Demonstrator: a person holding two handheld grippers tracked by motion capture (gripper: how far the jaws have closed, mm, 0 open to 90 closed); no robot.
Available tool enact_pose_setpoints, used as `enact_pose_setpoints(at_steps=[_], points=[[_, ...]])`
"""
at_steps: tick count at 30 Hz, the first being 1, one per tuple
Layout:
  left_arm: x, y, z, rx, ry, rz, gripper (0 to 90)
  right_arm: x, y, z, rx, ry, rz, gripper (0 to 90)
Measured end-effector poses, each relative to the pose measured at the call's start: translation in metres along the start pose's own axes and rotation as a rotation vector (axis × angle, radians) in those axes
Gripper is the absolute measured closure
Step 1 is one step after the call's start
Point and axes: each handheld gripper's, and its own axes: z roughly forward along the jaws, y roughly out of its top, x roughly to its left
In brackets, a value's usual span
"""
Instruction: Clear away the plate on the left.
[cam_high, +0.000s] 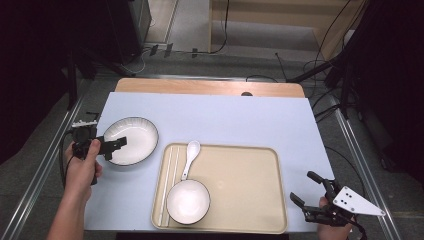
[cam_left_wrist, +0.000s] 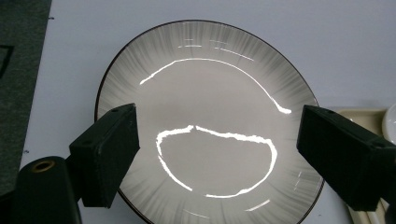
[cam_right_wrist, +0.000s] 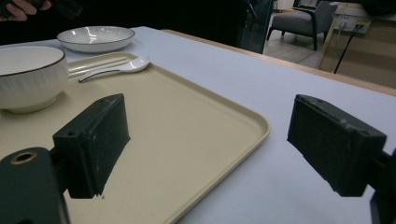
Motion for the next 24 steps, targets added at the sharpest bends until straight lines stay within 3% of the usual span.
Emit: enact_pose_setpoints(at_steps=[2,4,5,7,11,17,19,20,24], points=[[0.006,0.001,0.000,0.003,-0.011,-0.006,10.4,0.000,0.000,0.000,-0.001,0.002,0.001,12.9],[0.011,0.001,0.001,0.011,0.007,-0.023,10.6,0.000,0.000,0.001,0.001,0.002,0.003,12.9],[0.019,0.002,0.004,0.019,0.027,-0.066,13.0,0.000,0.000,0.001,0.001,0.002,0.002,12.9],[0.026,0.002,0.008,0.036,0.032,-0.090,16.1,0.000,0.000,0.001,0.001,0.002,0.004,12.9],[0.037,0.001,0.015,0.069,0.038,-0.105,29.4,0.000,0.000,0.001,0.001,0.003,0.004,12.9],[0.047,-0.002,0.021,0.081,0.024,-0.159,45.5,-0.001,-0.001,0.001,0.001,0.002,0.007,12.9],[0.052,-0.003,0.024,0.097,0.011,-0.189,51.0,-0.001,-0.001,0.001,0.001,0.002,0.006,12.9],[0.055,-0.003,0.024,0.101,0.009,-0.185,54.6,-0.001,-0.001,0.001,0.001,0.002,0.006,12.9],[0.068,-0.005,0.029,0.112,-0.065,-0.237,62.7,-0.001,-0.001,0.000,0.001,0.002,0.002,12.9]])
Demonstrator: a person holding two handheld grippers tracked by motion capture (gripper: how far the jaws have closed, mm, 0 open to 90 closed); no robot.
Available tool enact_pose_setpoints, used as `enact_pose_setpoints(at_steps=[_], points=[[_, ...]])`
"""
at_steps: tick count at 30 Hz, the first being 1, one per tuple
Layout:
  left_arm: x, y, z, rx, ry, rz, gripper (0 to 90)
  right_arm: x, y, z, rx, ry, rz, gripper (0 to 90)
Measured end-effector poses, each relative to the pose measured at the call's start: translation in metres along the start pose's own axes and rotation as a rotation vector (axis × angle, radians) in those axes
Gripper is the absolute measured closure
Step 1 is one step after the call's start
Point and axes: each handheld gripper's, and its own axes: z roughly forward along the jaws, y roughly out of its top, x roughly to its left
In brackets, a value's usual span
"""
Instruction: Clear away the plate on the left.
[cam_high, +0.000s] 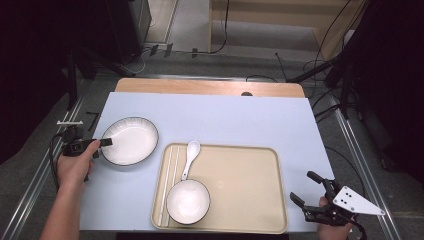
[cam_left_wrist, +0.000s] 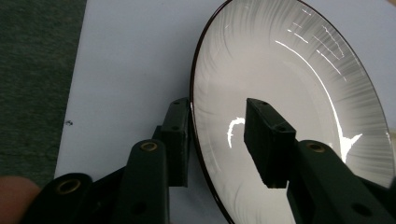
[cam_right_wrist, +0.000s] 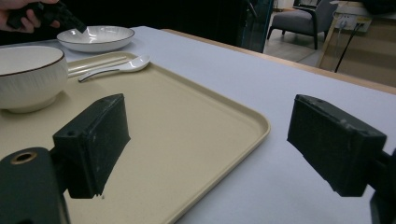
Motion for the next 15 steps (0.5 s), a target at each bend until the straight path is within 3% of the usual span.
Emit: enact_pose_setpoints(at_steps=[7,12,15], points=[[0.003,0.000,0.009,0.059,-0.011,-0.039,68.5,-0.001,0.000,0.000,-0.002,-0.004,0.004,13.0],[0.005,0.001,0.009,0.061,-0.021,-0.084,72.4,0.000,0.000,-0.001,-0.003,-0.003,0.002,12.9],[0.013,0.003,0.010,0.081,-0.083,-0.143,73.2,-0.001,0.000,-0.001,-0.004,-0.003,0.001,12.9]])
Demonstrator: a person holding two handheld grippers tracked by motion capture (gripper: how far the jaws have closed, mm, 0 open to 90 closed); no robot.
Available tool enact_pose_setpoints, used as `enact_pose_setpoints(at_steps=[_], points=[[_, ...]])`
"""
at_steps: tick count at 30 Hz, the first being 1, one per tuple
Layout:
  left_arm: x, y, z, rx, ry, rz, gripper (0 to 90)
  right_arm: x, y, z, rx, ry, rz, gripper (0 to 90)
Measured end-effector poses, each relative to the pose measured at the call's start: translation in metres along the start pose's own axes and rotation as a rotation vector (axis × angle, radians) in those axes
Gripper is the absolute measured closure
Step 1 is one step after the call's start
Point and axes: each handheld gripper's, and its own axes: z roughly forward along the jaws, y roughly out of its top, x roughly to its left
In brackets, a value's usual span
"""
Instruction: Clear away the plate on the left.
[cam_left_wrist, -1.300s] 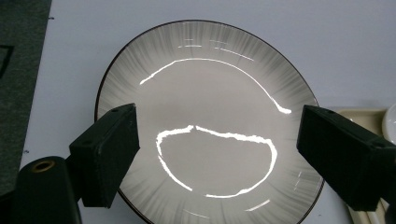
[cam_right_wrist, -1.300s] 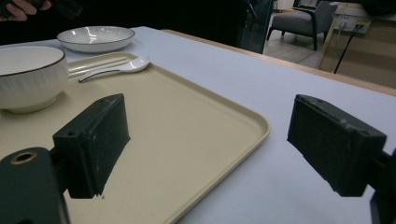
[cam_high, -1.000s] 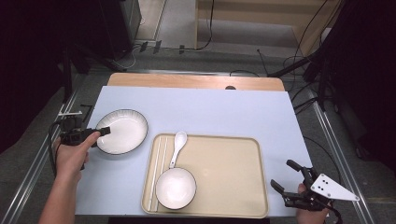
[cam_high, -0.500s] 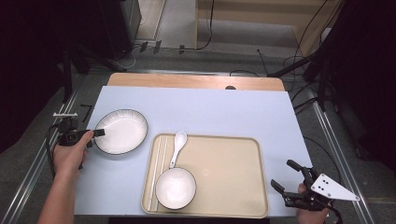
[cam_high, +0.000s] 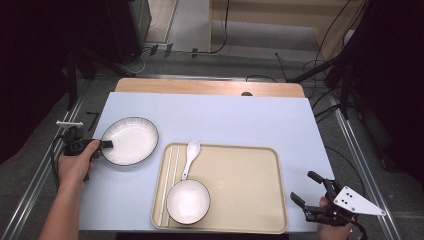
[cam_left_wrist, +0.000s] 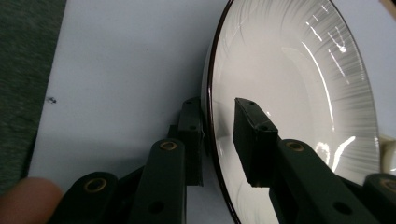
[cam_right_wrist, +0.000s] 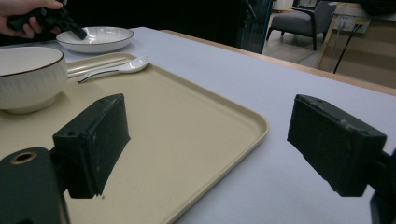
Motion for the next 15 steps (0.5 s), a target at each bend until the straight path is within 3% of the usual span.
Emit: enact_pose_setpoints(at_steps=[6,8,11,13,15], points=[[0.0032,-0.0004,-0.0006,-0.006,-0.018,0.005,79.0,0.0007,0.0003,0.0007,0.003,0.002,-0.004,12.9],[0.0074,-0.0026,-0.0023,-0.028,-0.068,-0.027,82.2,0.0004,0.0002,0.0006,0.003,-0.002,-0.001,12.9],[0.0059,-0.0027,-0.0032,-0.042,-0.072,-0.029,83.9,-0.0003,-0.0002,0.0008,0.004,-0.001,-0.001,12.9],[0.0055,-0.0022,-0.0047,-0.055,-0.101,-0.027,85.3,0.0001,-0.0002,0.0012,0.008,0.000,-0.003,13.0],[0.0004,-0.0027,-0.0052,-0.074,-0.084,-0.011,85.7,0.0003,-0.0002,0.0013,0.009,0.000,-0.003,12.9]])
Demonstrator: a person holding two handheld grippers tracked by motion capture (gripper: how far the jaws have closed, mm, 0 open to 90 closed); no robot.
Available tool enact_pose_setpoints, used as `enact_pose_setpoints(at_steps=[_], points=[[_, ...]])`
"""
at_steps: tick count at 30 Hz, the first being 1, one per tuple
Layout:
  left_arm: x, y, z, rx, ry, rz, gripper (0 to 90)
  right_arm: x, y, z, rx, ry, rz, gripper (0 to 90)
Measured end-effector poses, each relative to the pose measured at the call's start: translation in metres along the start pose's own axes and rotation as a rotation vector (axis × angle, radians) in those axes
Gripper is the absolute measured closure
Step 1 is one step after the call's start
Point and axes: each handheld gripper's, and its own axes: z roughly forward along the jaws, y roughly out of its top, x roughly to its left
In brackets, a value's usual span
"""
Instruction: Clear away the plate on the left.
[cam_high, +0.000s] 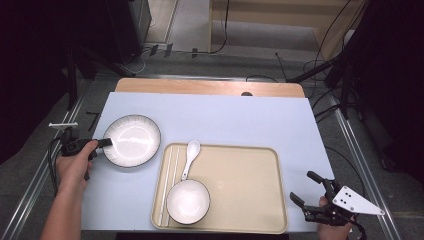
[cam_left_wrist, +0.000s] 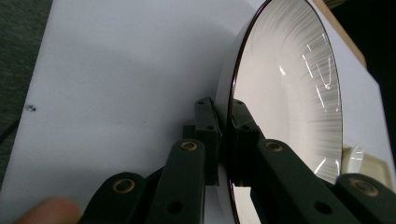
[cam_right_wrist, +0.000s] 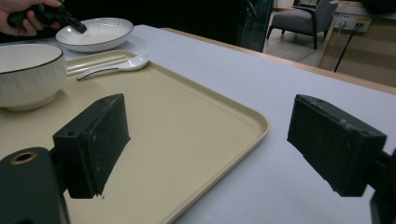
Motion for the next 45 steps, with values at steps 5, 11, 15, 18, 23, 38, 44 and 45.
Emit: enact_pose_setpoints(at_steps=[5,11,15,18,23,38,44,45], points=[[-0.002,-0.001,-0.002,-0.019,0.011,0.019,85.8,-0.001,0.000,-0.001,-0.005,-0.002,-0.001,12.9],[-0.004,0.000,-0.010,-0.038,-0.005,0.028,85.8,-0.001,0.000,-0.001,-0.006,0.000,0.001,12.9],[-0.011,0.000,-0.016,-0.056,-0.011,0.045,85.8,-0.001,-0.001,0.000,-0.004,0.001,0.000,12.9],[-0.016,0.001,-0.019,-0.061,-0.004,0.069,85.7,-0.001,-0.001,0.000,-0.003,0.002,0.002,13.0],[-0.027,0.003,-0.023,-0.073,-0.019,0.098,85.7,-0.001,0.000,0.000,-0.005,0.002,0.000,12.9],[-0.065,0.005,-0.030,-0.070,-0.080,0.192,85.7,-0.001,-0.001,0.000,-0.009,0.004,0.008,13.0],[-0.085,0.005,-0.029,-0.064,-0.103,0.228,85.8,-0.001,-0.001,0.000,-0.006,0.006,0.012,12.9],[-0.088,0.005,-0.028,-0.060,-0.109,0.231,85.7,-0.001,-0.001,0.000,-0.005,0.006,0.014,12.9]])
